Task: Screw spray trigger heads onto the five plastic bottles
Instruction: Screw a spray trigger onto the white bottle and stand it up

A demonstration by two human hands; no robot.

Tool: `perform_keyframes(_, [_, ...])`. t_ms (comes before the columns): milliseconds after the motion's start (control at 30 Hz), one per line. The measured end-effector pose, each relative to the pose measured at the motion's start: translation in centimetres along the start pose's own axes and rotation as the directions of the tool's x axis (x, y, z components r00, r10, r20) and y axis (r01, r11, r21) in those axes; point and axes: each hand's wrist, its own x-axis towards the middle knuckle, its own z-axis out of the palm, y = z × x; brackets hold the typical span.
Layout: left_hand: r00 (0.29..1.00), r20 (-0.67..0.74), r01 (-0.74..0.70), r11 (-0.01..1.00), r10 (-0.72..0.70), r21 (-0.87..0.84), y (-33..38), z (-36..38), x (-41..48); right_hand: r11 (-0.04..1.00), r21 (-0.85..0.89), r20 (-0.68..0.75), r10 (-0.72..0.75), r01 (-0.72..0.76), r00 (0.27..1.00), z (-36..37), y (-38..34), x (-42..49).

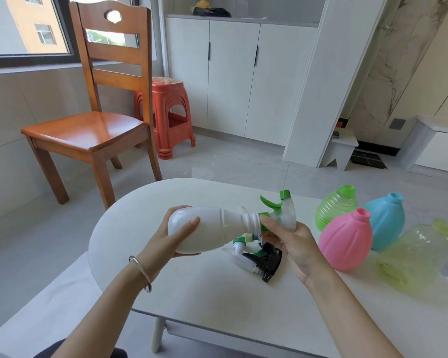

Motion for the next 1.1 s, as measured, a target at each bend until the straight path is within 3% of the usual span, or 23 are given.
perform_keyframes(267, [0.955, -0.072, -0.27, 0.941, 0.289, 0.206, 0.8, -0.8, -0.9, 0.991, 0.134, 0.018, 0.016, -0.018, 1.0, 1.2, -0.7, -0.1])
perform_keyframes(500, [0.93, -0.068, -0.341, 0.917, 0.361, 0.208, 1.4, -1.9, -1.6, 0.994, 0.106, 0.058, -0.002, -0.004, 0.998, 2.2, -1.1, -0.4])
perform_keyframes(567, [0.942, -0.091, -0.307, 0.94, 0.322, 0.149, 1.3, -2.3, -1.5, 1.0, 0.022, 0.011, -0.022, 0.022, 1.0, 2.9, -1.2, -0.2])
perform_keyframes(667, [0.978, -0.12, -0.181, 0.981, 0.172, -0.071, 1.2, -2.5, -1.1, 0.989, -0.11, -0.009, -0.105, 0.103, 0.994, 4.4, -1.7, 0.0])
perform_keyframes(733, [0.986, -0.159, -0.093, 0.958, 0.051, -0.271, 1.5, -2.6, -0.9, 0.979, -0.111, 0.133, -0.157, 0.172, 0.979, 5.9, -2.0, 0.0])
perform_keyframes(867, [0.983, -0.152, 0.002, 0.841, -0.1, -0.541, 1.5, -3.6, -0.3, 0.943, -0.271, 0.343, -0.093, 0.193, 0.935, 9.9, -1.0, 0.5])
perform_keyframes(967, [0.988, -0.113, 0.024, 0.837, -0.102, -0.547, 1.4, -4.3, 0.5, 0.905, -0.342, 0.39, -0.109, 0.253, 0.914, 13.0, -0.1, 1.3])
perform_keyframes(1100, [0.98, -0.105, 0.11, 0.9, -0.169, -0.421, 2.1, -5.2, 2.1, 0.909, -0.323, 0.333, -0.152, 0.264, 0.931, 15.4, 0.0, 3.2])
